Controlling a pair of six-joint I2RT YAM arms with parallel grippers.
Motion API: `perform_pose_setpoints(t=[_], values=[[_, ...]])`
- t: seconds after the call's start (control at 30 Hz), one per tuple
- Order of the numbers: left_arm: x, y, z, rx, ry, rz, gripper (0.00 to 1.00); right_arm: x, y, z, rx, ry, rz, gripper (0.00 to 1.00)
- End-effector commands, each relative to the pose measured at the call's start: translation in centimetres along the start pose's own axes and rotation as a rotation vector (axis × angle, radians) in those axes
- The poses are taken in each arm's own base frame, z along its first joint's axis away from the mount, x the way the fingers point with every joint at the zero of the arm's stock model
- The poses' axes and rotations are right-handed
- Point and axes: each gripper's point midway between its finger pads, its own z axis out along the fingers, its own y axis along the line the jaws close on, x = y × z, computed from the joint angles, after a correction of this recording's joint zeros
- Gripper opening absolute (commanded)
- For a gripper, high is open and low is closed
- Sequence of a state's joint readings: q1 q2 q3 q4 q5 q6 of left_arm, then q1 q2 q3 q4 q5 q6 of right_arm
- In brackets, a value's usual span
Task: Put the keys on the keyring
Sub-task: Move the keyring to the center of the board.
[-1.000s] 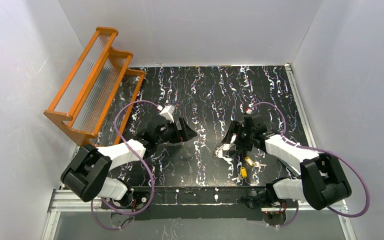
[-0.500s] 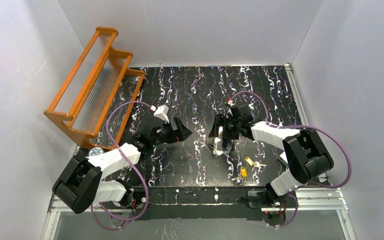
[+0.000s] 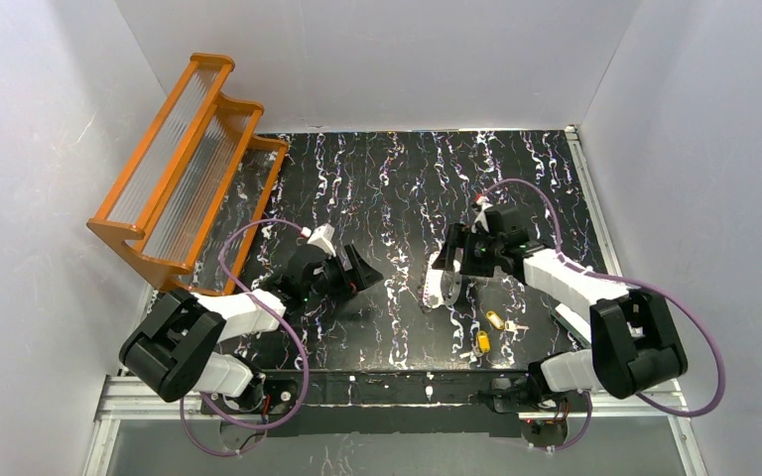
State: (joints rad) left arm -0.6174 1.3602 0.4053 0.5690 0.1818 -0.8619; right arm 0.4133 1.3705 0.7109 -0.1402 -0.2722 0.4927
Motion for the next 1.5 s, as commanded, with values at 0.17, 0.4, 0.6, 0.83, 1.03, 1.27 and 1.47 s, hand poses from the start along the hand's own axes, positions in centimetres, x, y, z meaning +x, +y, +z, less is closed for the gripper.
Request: perform_pose_setpoints(t=[0.17,0.4,0.6,0.83,1.03,1.27,1.47], values=[[0.3,-0.6,-0.3,0.059,-0.023,-0.082,0.83,1.9,-5.5,-1.7,0.051,0.040,0.162,0.88],[0.4,-0.6,-0.3,0.058,-0.022,-0.076,0.83,3.6,-4.8,-0.4,-0.032,0.124,0.199,0.85],[0.1,-0.7,-0.2,0.059,-0.029,-0.062,0.82,5.4,-2.6,0.4,-0.126,0.194,0.219,0.82],[0.4,-0.3,0.3,0.047,-0.005,-0.042,0.81,5.2,-1.2,0.6,-0.141,0.200,0.173,0.80],[0.9,-0.7,1.1,0.060,0.039,-0.032,0.76,3.6,-2.0,0.3,-0.063,0.164,0.083,0.80],[1.1,-1.9,2.4,0.087,0.078,-0.002,0.72,-0.1,-3.5,1.2,0.049,0.095,0.000,0.81],[1.8,-2.9,2.6,0.119,0.111,0.026,0.71,-3.1,-3.4,3.8,0.042,0.092,0.018,0.83]])
